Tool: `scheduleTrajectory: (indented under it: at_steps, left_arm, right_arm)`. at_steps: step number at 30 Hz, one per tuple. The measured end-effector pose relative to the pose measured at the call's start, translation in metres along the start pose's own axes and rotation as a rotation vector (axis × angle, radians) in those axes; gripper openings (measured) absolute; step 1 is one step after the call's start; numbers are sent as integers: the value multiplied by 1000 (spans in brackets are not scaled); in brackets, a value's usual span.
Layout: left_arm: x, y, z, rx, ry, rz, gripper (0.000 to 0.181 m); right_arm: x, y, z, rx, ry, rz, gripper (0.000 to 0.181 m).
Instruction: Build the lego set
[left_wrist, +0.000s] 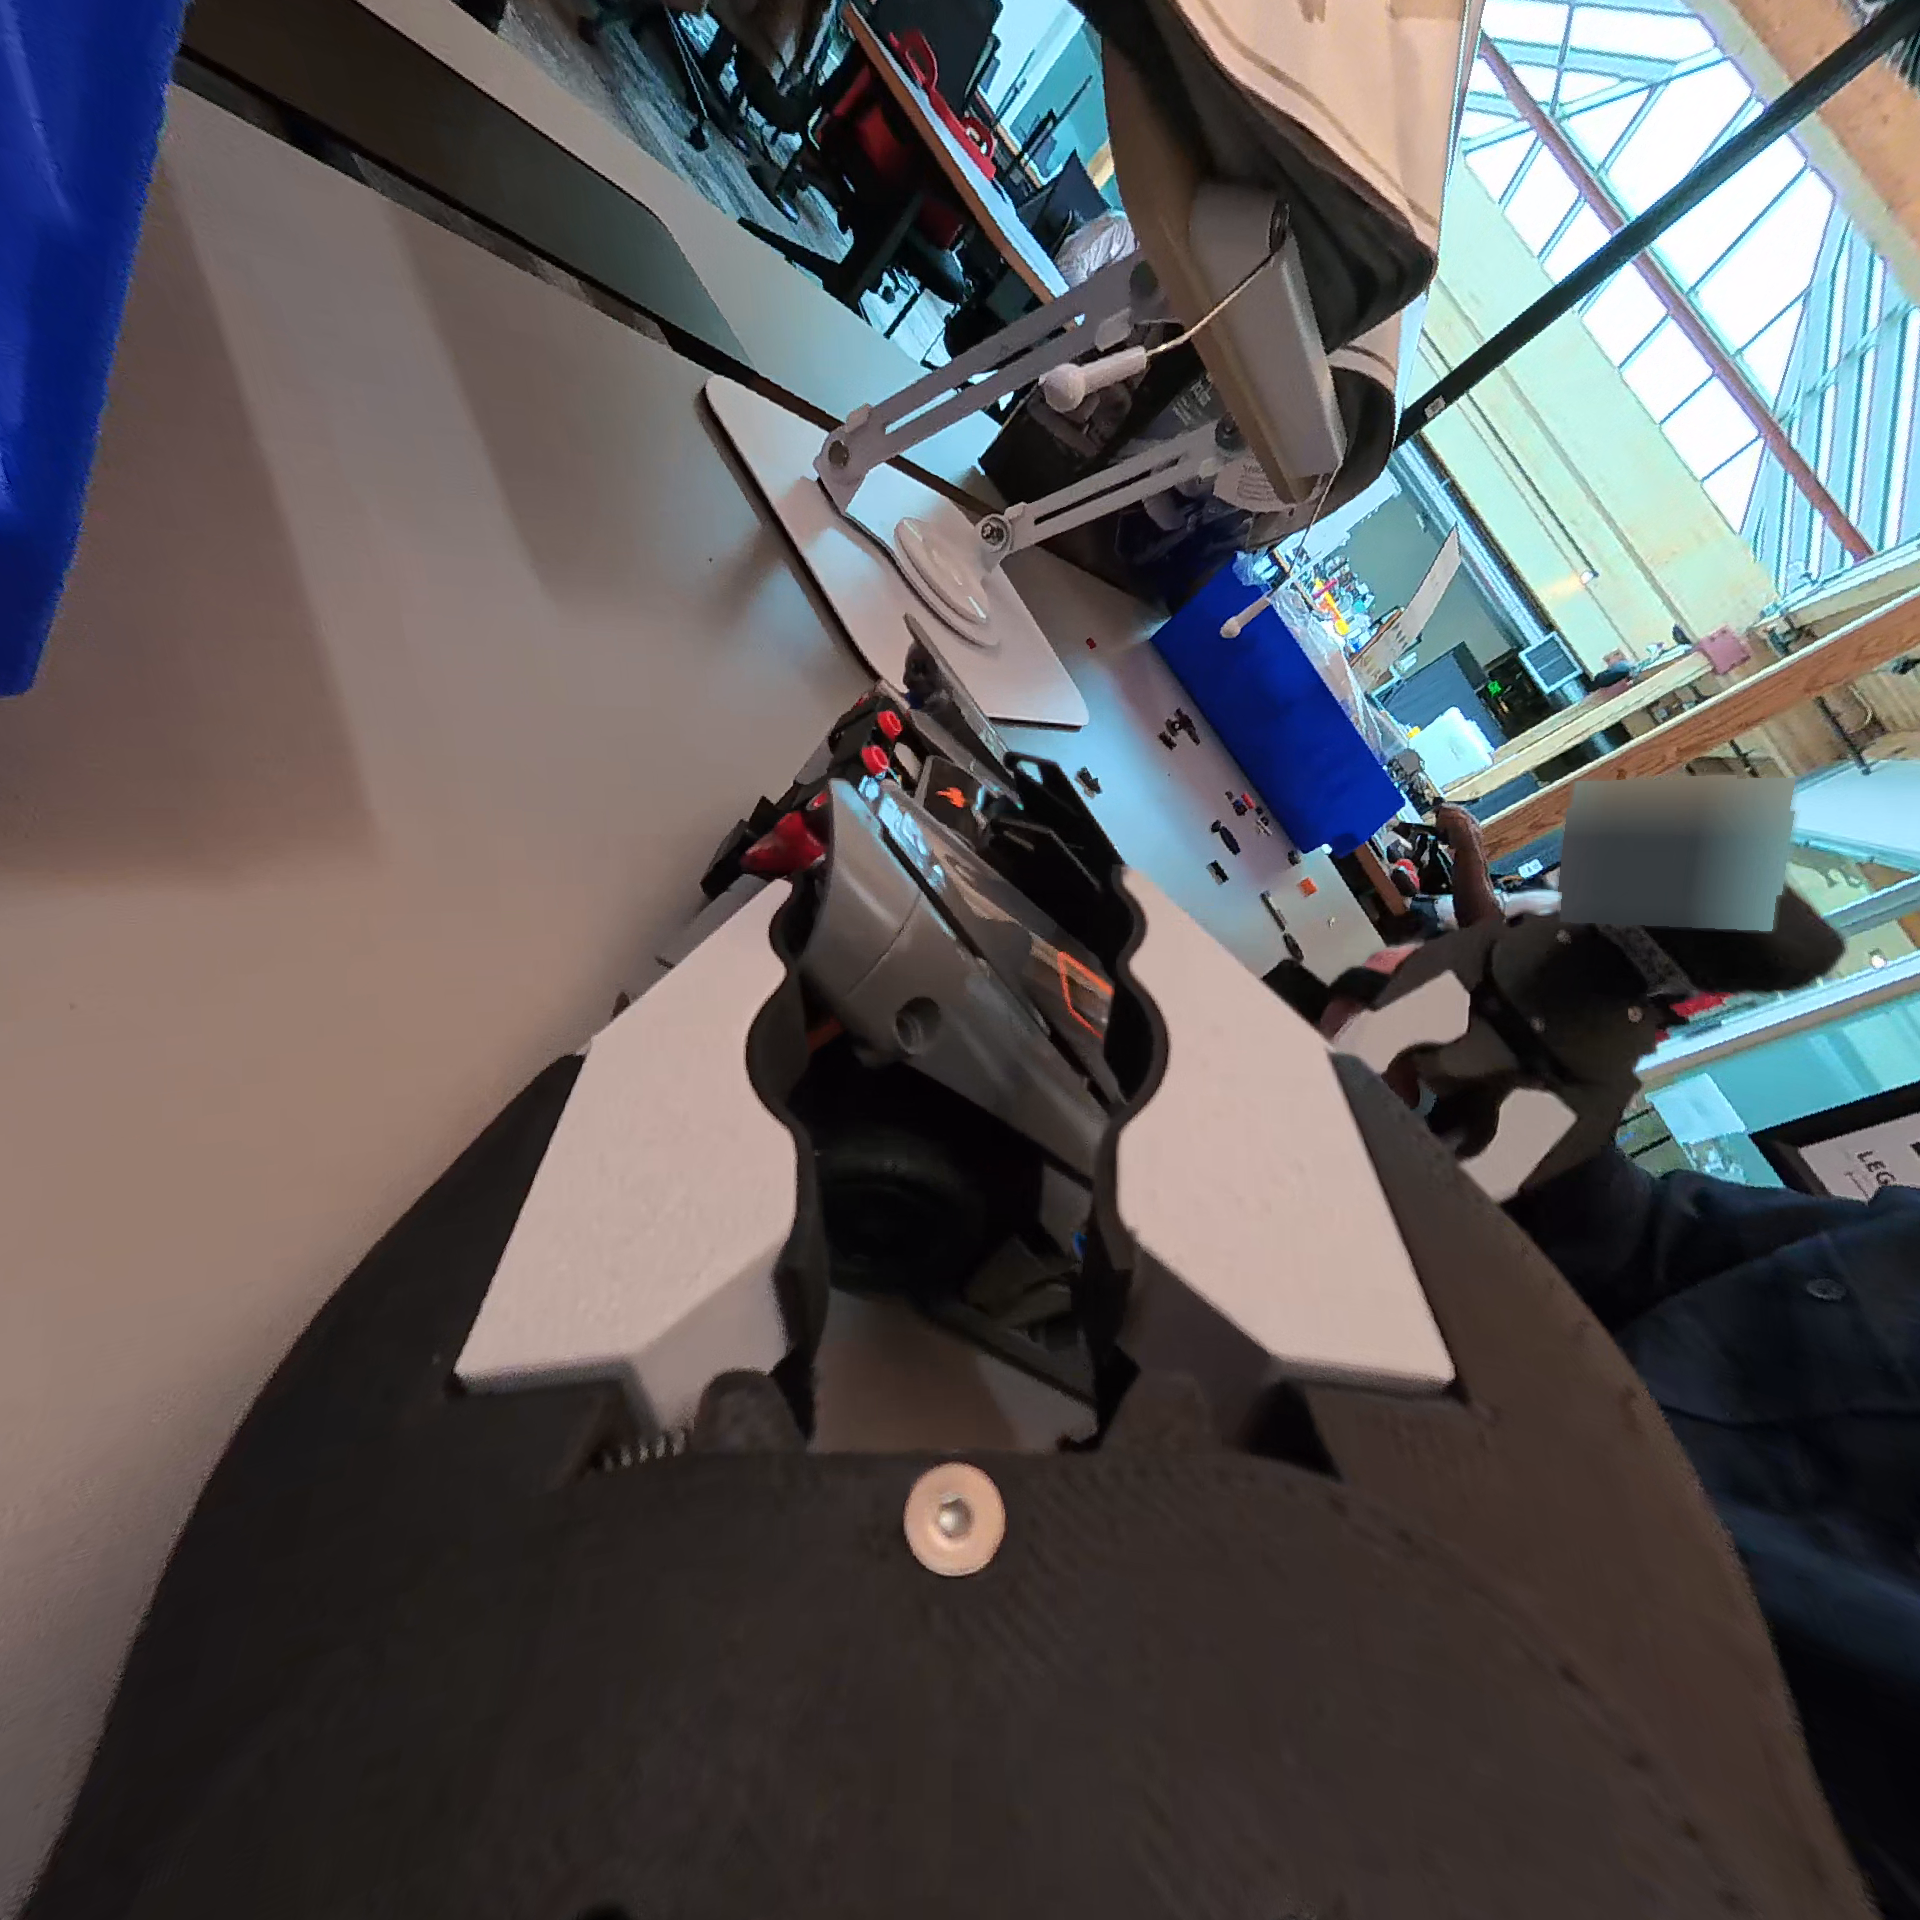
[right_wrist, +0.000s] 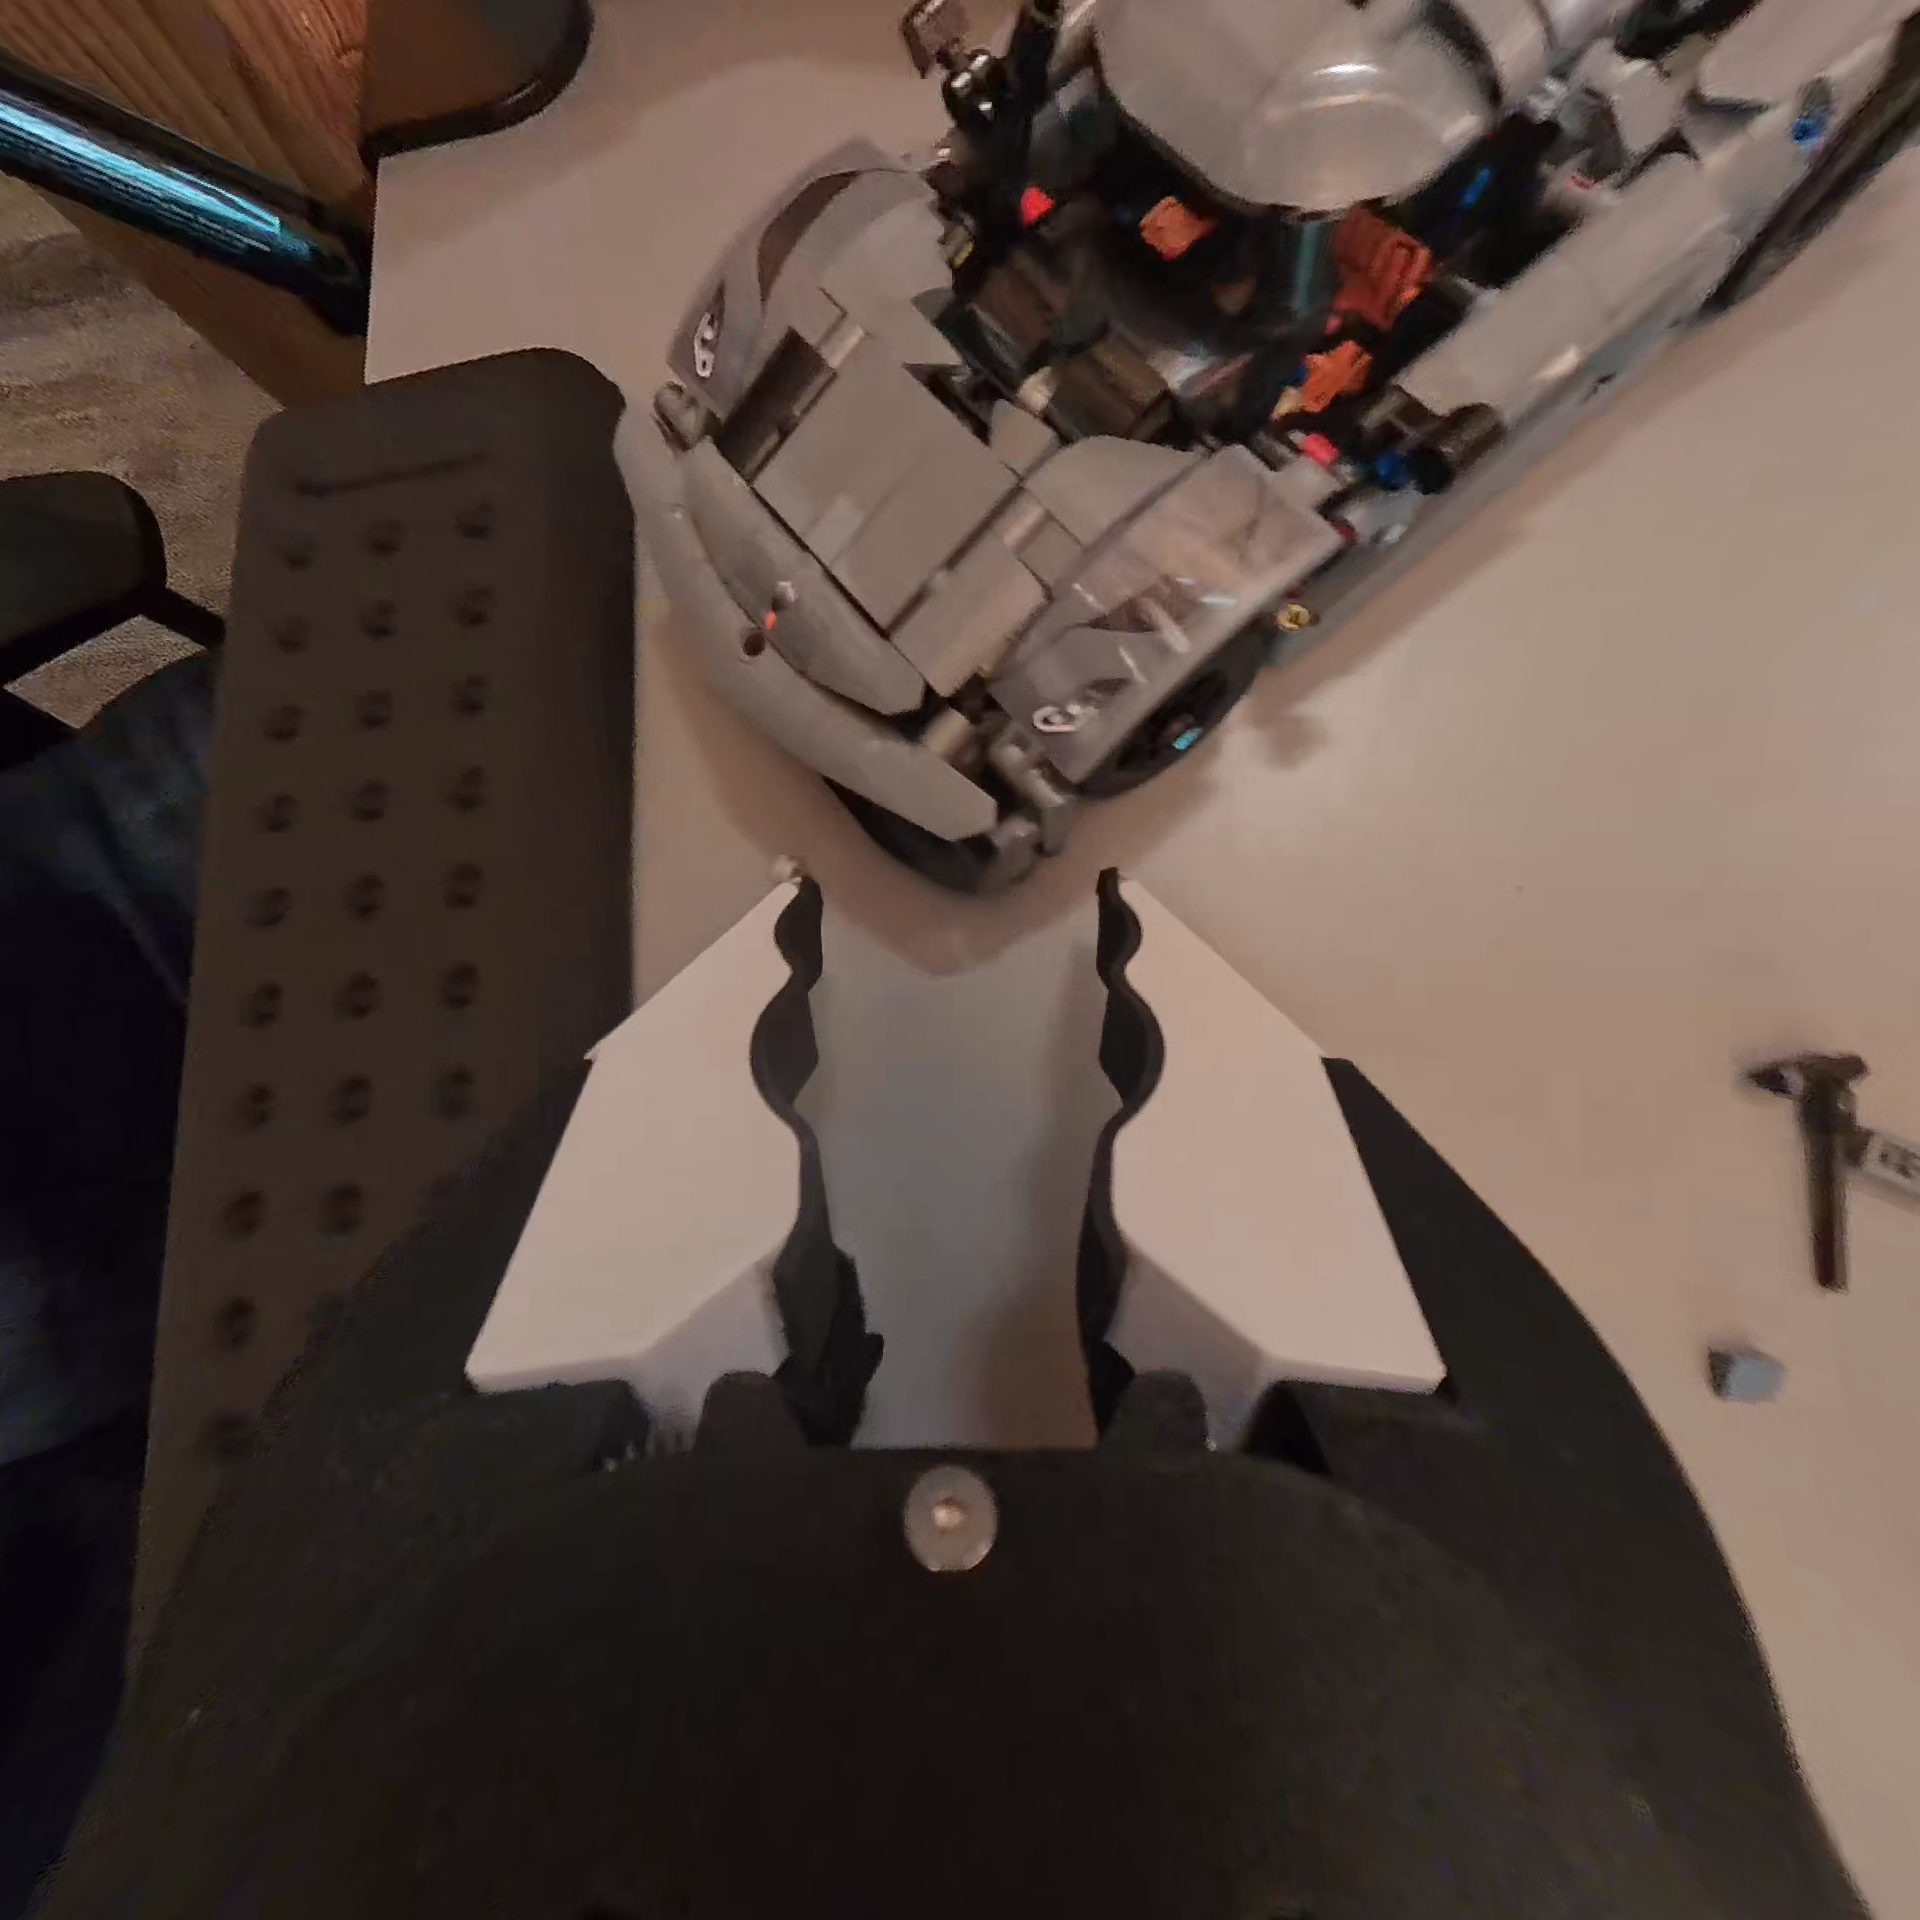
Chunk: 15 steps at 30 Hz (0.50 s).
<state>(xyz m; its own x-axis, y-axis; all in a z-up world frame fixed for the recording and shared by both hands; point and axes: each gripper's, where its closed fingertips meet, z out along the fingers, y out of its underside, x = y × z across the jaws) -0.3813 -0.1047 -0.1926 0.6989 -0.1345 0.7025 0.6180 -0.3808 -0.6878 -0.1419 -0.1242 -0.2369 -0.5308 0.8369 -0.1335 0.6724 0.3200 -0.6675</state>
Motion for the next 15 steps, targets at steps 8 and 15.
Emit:
scheduleTrajectory:
  at_steps: [8, 15]
  left_arm:
    - [2, 0, -1, 44, -4, -40, 52]
    - [-2, -6, -8, 126, -58, -60, 48]
  right_arm:
    - [3, 0, 25, -59, 114, -90, 48]
    - [17, -2, 25, -52, 132, -90, 48]
